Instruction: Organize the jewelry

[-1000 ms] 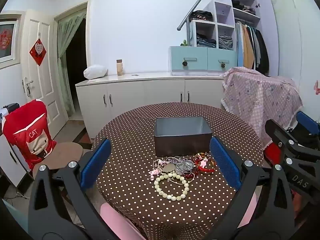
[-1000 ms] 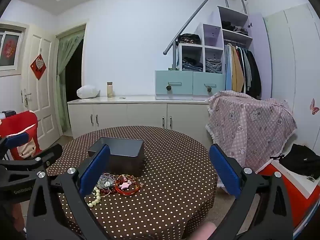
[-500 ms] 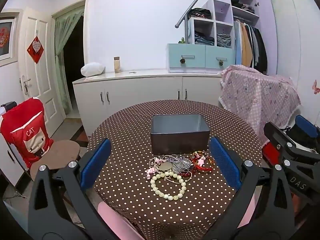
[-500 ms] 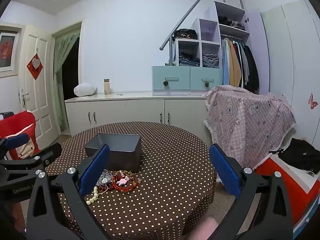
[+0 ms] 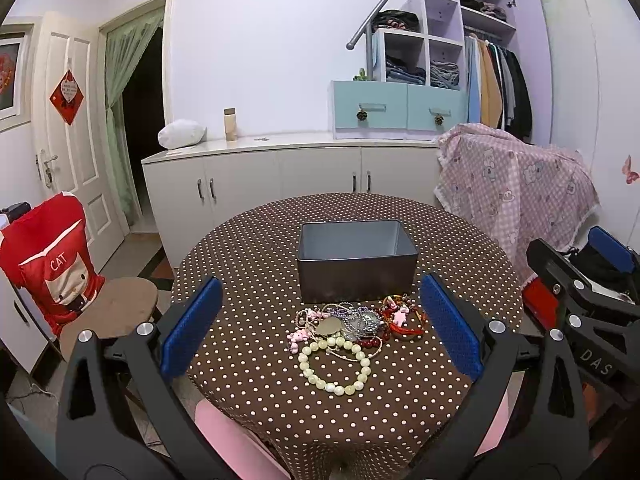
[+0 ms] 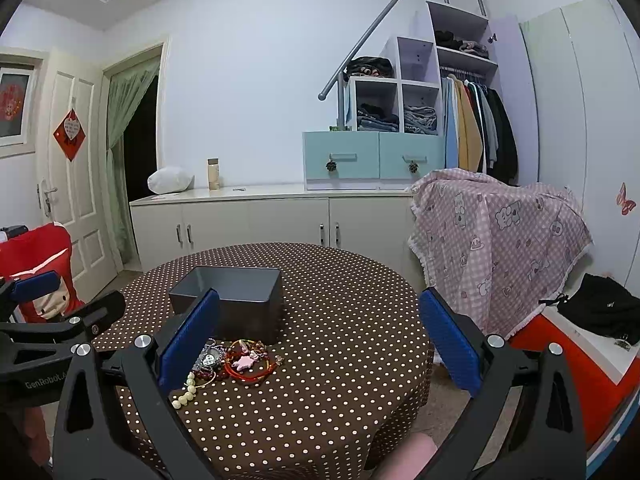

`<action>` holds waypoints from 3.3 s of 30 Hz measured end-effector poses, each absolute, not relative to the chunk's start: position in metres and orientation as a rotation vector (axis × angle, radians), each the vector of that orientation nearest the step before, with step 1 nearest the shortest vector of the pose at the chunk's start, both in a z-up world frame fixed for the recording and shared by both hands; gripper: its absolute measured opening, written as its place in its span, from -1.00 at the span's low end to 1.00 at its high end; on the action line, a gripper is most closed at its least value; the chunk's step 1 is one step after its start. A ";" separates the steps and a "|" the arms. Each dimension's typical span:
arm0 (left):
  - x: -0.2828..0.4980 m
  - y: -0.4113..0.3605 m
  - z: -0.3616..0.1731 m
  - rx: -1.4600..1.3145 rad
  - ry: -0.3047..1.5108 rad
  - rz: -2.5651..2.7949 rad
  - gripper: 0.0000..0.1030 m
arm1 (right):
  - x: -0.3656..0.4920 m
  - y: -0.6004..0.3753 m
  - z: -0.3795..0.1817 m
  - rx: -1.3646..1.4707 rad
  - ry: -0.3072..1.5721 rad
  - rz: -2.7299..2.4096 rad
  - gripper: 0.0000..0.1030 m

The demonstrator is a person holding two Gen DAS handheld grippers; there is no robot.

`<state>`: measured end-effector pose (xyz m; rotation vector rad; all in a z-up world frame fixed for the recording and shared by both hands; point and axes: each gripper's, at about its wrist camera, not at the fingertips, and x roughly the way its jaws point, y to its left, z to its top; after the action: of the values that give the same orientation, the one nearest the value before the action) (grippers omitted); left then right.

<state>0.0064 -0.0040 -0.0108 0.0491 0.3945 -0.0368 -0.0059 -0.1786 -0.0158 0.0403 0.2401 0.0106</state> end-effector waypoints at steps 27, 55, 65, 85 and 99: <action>0.002 0.003 -0.006 0.014 0.394 -0.016 0.88 | -0.008 -0.175 -0.019 0.035 0.248 0.008 0.85; -0.002 0.000 -0.004 0.014 0.383 -0.030 0.88 | -0.010 -0.173 -0.017 0.027 0.250 0.000 0.85; 0.000 0.006 -0.006 0.007 0.383 -0.023 0.88 | -0.008 -0.170 -0.018 0.022 0.248 0.016 0.85; 0.027 0.029 -0.051 -0.030 0.557 0.018 0.88 | 0.023 -0.159 -0.051 -0.001 0.384 0.041 0.85; 0.055 0.035 -0.092 -0.007 0.713 0.060 0.88 | 0.052 -0.151 -0.083 0.000 0.520 0.040 0.85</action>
<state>0.0555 0.0353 -0.0917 -0.0066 0.7127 0.0599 0.0515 -0.1513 -0.0826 0.0000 0.5205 0.0396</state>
